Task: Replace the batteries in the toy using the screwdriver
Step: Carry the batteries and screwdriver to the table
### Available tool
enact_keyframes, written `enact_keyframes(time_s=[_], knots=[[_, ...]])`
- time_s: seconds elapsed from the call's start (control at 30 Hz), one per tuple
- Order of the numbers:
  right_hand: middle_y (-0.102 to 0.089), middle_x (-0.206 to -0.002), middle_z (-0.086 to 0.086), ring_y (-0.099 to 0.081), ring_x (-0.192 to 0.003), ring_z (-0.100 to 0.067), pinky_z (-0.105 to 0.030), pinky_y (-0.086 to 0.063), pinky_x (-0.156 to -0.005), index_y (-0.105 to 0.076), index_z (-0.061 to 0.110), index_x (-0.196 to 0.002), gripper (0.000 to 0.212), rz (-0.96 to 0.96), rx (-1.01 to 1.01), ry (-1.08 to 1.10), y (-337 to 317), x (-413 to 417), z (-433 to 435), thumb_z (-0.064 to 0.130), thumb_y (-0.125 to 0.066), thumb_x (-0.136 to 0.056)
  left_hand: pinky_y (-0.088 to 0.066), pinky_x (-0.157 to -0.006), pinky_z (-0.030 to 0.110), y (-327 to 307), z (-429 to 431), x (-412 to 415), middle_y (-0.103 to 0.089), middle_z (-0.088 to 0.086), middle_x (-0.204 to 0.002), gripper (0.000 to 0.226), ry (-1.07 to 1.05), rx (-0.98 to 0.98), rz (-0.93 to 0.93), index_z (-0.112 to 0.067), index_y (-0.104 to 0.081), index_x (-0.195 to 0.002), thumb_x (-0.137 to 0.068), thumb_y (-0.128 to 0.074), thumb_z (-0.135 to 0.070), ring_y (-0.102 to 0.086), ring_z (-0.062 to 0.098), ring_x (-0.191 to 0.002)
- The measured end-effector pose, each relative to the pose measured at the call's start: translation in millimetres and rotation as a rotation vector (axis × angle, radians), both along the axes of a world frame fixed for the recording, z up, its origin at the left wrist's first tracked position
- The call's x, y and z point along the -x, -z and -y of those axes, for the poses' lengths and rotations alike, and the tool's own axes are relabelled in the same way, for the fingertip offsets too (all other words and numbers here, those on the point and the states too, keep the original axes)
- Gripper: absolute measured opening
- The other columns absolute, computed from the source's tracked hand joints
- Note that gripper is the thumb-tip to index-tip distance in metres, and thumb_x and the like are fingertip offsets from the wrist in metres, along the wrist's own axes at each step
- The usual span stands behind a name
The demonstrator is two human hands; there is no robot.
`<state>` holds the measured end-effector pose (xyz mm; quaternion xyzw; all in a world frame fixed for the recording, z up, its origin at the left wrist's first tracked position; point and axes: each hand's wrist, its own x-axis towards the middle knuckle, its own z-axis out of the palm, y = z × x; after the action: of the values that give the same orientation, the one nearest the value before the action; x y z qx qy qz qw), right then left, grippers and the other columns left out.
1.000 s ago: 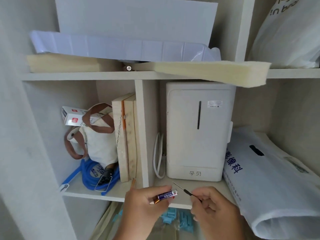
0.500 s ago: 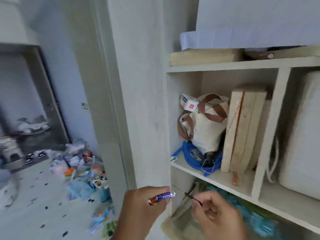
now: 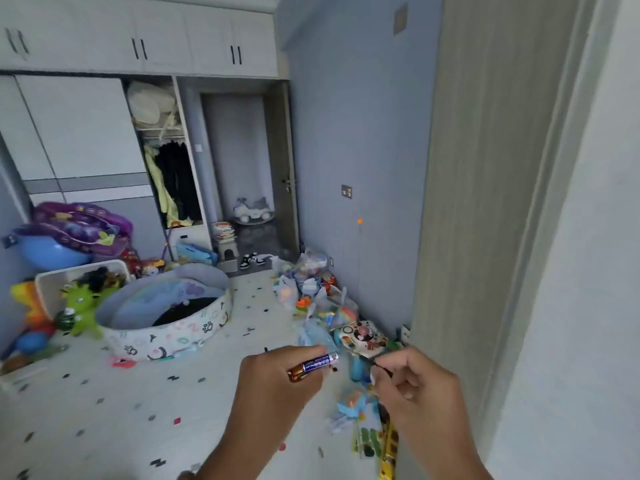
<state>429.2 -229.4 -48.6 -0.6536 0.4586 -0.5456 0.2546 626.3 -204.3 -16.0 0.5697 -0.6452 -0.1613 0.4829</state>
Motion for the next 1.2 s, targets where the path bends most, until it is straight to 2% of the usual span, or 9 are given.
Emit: enact_keyframes(time_s=[0.13, 0.23, 0.33, 0.37, 0.43, 0.6, 0.73, 0.9, 1.2], knots=[[-0.065, -0.057, 0.000, -0.063, -0.048, -0.016, -0.037, -0.058, -0.054, -0.070, 0.032, -0.075, 0.023, -0.024, -0.011, -0.074, 2, -74, 55, 0.012, -0.080, -0.076, -0.056, -0.071, 0.017, 7, 29, -76, -0.074, -0.025, -0.078, 0.037, -0.114, 0.010, 0.002, -0.052, -0.076, -0.080, -0.074, -0.085, -0.017, -0.071, 0.002, -0.073], [-0.066, -0.057, 0.003, -0.060, -0.047, -0.011, -0.027, -0.056, -0.053, -0.069, 0.032, -0.072, 0.024, -0.065, -0.007, -0.171, 4, -122, 101, 0.010, -0.078, -0.078, -0.053, -0.069, 0.009, 20, 62, -123, -0.073, -0.028, -0.079, 0.032, -0.243, 0.058, 0.091, -0.044, -0.078, -0.083, -0.071, -0.087, -0.015, -0.069, -0.005, -0.069], [-0.069, -0.060, 0.009, -0.064, -0.054, -0.008, -0.011, -0.048, -0.053, -0.069, 0.028, -0.068, 0.029, -0.101, 0.019, -0.250, 4, -172, 150, 0.002, -0.078, -0.077, -0.056, -0.058, 0.022, 29, 97, -166, -0.068, -0.009, -0.067, 0.009, -0.339, 0.093, 0.289, -0.027, -0.072, -0.080, -0.075, -0.078, -0.023, -0.062, 0.008, -0.057], [-0.070, -0.060, 0.011, -0.066, -0.056, -0.008, -0.009, -0.048, -0.054, -0.070, 0.028, -0.068, 0.030, -0.101, 0.027, -0.279, 5, -189, 167, 0.000, -0.078, -0.076, -0.051, -0.053, 0.019, 31, 109, -179, -0.063, -0.006, -0.063, 0.009, -0.377, 0.091, 0.366, -0.024, -0.067, -0.078, -0.076, -0.075, -0.023, -0.057, 0.011, -0.055], [-0.070, -0.060, 0.010, -0.066, -0.056, -0.008, -0.009, -0.049, -0.054, -0.070, 0.027, -0.069, 0.030, -0.094, 0.045, -0.343, 9, -223, 204, -0.001, -0.079, -0.075, -0.039, -0.050, 0.011, 35, 136, -208, -0.057, -0.007, -0.059, 0.013, -0.462, 0.050, 0.451, -0.024, -0.063, -0.076, -0.076, -0.076, -0.021, -0.052, 0.013, -0.055], [-0.065, -0.056, 0.016, -0.061, -0.052, -0.005, -0.004, -0.043, -0.053, -0.070, 0.027, -0.067, 0.031, -0.087, 0.071, -0.507, 5, -314, 294, -0.002, -0.081, -0.072, -0.040, -0.051, 0.001, 28, 195, -286, -0.067, -0.017, -0.067, 0.026, -0.641, -0.012, 0.442, -0.034, -0.070, -0.088, -0.069, -0.083, -0.022, -0.061, 0.002, -0.054], [-0.062, -0.062, 0.021, -0.058, -0.056, 0.000, -0.001, -0.038, -0.054, -0.070, 0.022, -0.068, 0.027, -0.123, 0.124, -0.634, 2, -390, 352, -0.002, -0.080, -0.072, -0.054, -0.053, 0.021, 23, 229, -345, -0.072, -0.012, -0.071, 0.017, -0.774, 0.025, 0.440, -0.030, -0.073, -0.086, -0.071, -0.076, -0.024, -0.064, 0.005, -0.056], [-0.060, -0.056, 0.020, -0.058, -0.056, 0.004, 0.001, -0.038, -0.055, -0.070, 0.020, -0.068, 0.028, -0.138, 0.181, -0.731, 10, -497, 414, -0.004, -0.082, -0.069, -0.055, -0.053, 0.029, 38, 274, -434, -0.067, -0.008, -0.067, 0.007, -0.901, -0.061, 0.476, -0.025, -0.067, -0.079, -0.073, -0.067, -0.021, -0.061, 0.010, -0.057], [-0.075, -0.070, 0.014, -0.071, -0.070, -0.002, -0.008, -0.050, -0.055, -0.072, 0.023, -0.076, 0.021, -0.179, 0.171, -0.838, 23, -705, 528, 0.004, -0.081, -0.075, -0.055, -0.056, 0.028, 54, 368, -629, -0.070, -0.011, -0.072, 0.012, -1.020, -0.064, 0.419, -0.028, -0.070, -0.086, -0.074, -0.068, -0.024, -0.061, 0.005, -0.059]])
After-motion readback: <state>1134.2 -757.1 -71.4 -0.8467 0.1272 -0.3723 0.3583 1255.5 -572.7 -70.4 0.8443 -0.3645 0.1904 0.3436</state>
